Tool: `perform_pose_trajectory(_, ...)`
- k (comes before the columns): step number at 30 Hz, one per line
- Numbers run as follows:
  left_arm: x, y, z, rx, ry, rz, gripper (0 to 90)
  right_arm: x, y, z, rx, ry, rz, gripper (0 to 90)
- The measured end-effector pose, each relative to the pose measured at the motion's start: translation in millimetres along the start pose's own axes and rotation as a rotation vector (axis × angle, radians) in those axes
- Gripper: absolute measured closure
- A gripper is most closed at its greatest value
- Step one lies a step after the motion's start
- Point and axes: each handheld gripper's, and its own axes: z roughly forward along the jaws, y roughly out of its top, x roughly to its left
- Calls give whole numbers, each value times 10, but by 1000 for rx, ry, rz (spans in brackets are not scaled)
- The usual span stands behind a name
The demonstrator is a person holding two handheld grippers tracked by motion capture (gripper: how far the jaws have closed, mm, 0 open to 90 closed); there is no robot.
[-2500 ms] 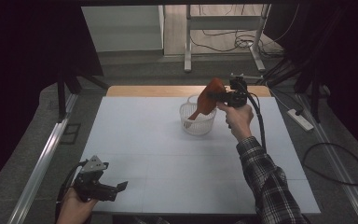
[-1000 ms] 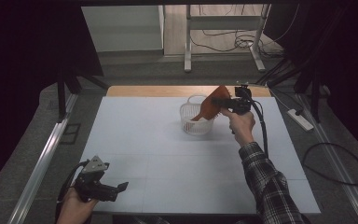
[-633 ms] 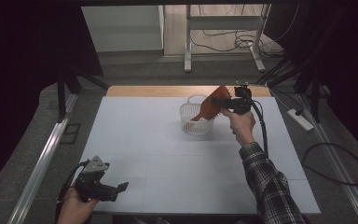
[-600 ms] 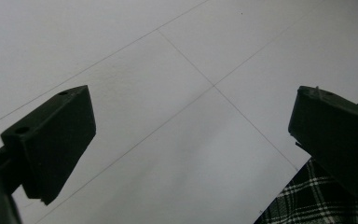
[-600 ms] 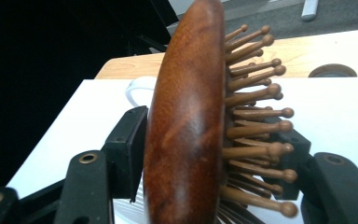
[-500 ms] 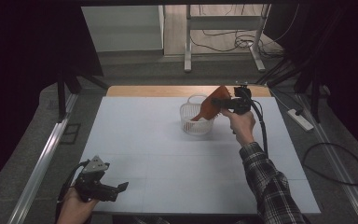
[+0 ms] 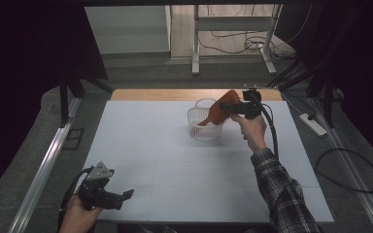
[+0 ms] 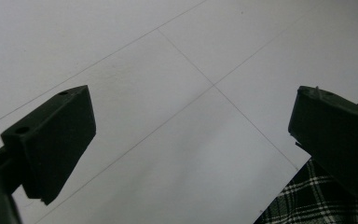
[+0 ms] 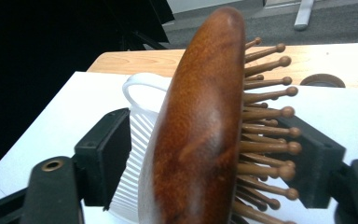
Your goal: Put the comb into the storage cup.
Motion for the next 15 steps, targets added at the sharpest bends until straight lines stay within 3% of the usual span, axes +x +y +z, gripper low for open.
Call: perform_pose_trajectory(15,-3,1,1,3,1,4,13,37,17,-63,14,-22,-55,160)
